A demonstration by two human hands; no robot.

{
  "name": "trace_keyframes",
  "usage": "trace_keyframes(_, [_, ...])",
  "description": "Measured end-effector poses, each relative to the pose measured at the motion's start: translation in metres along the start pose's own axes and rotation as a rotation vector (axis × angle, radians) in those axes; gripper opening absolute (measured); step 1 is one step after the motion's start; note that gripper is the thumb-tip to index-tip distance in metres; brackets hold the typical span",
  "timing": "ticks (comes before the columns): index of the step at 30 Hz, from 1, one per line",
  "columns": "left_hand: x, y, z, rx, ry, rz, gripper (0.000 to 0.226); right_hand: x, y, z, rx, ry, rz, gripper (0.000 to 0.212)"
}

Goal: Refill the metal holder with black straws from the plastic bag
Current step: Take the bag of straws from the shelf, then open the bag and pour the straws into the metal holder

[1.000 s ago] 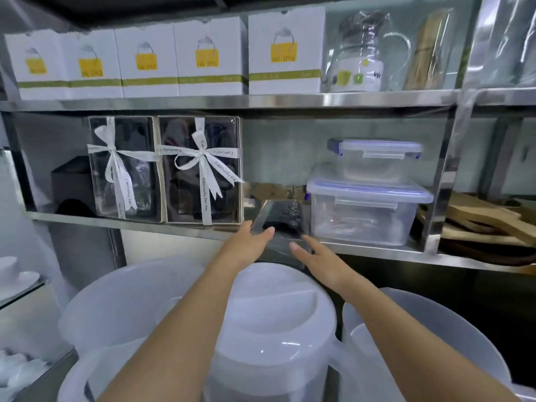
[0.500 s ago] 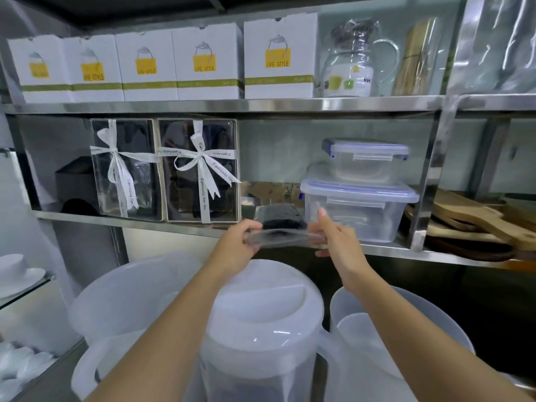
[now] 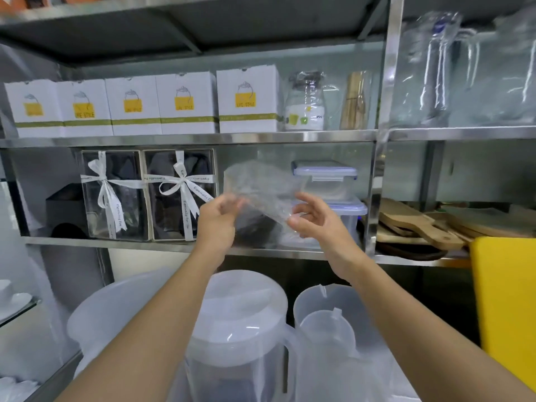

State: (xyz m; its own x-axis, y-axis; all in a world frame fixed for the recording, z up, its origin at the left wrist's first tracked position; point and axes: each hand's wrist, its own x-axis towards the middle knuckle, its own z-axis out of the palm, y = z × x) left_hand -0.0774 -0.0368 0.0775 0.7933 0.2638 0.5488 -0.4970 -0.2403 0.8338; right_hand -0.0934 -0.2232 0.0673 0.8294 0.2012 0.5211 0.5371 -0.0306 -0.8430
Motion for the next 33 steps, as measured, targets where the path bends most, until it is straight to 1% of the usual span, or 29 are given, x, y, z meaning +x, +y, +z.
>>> trace_keyframes(3, [-0.002,0.026,-0.001,-0.049,0.021,0.102,0.023,-0.005,-0.019,-0.008,-0.081,-0.010,0.003,0.080])
trace_keyframes(7, [-0.012,0.060,-0.001,-0.070,-0.020,0.177,0.030,-0.018,-0.043,-0.018,0.001,-0.144,0.047,0.105])
trace_keyframes(9, [-0.021,0.077,-0.001,-0.076,-0.042,0.213,0.030,-0.027,-0.053,-0.020,-0.009,-0.188,0.080,0.110])
trace_keyframes(11, [-0.032,0.093,0.001,-0.105,-0.070,0.241,0.028,-0.036,-0.065,-0.020,-0.026,-0.177,0.077,0.104])
trace_keyframes(12, [-0.038,0.102,0.001,-0.117,-0.086,0.249,0.028,-0.041,-0.071,-0.018,-0.028,-0.155,0.047,0.095])
trace_keyframes(15, [-0.058,0.125,0.003,-0.167,-0.141,0.264,0.025,-0.061,-0.093,-0.017,-0.059,0.005,-0.129,0.036])
trace_keyframes(16, [-0.065,0.132,0.003,-0.189,-0.163,0.266,0.023,-0.070,-0.100,-0.018,-0.087,0.055,-0.177,0.025])
trace_keyframes(18, [-0.080,0.143,0.002,-0.238,-0.209,0.256,0.020,-0.088,-0.113,-0.022,-0.140,0.125,-0.235,0.014])
trace_keyframes(20, [-0.096,0.150,0.001,-0.280,-0.231,0.204,0.018,-0.107,-0.122,-0.024,-0.179,0.163,-0.237,0.009])
trace_keyframes(22, [-0.113,0.149,-0.001,-0.256,-0.212,0.134,0.018,-0.125,-0.126,-0.026,-0.204,0.187,-0.218,0.008])
trace_keyframes(25, [-0.147,0.136,0.001,-0.164,-0.091,0.052,0.032,-0.155,-0.121,-0.027,-0.181,0.240,-0.199,0.020])
trace_keyframes(27, [-0.176,0.124,0.001,-0.120,-0.034,0.021,0.034,-0.176,-0.114,-0.026,-0.197,0.297,-0.170,0.024])
trace_keyframes(29, [-0.208,0.114,0.000,-0.056,-0.060,0.021,0.025,-0.196,-0.108,-0.022,-0.215,0.339,-0.115,0.020])
trace_keyframes(30, [-0.223,0.110,0.000,-0.030,-0.096,0.029,0.019,-0.205,-0.104,-0.019,-0.223,0.364,-0.086,0.019])
trace_keyframes(33, [-0.266,0.107,0.001,0.003,-0.247,0.053,0.014,-0.233,-0.095,-0.012,-0.233,0.440,-0.001,0.020])
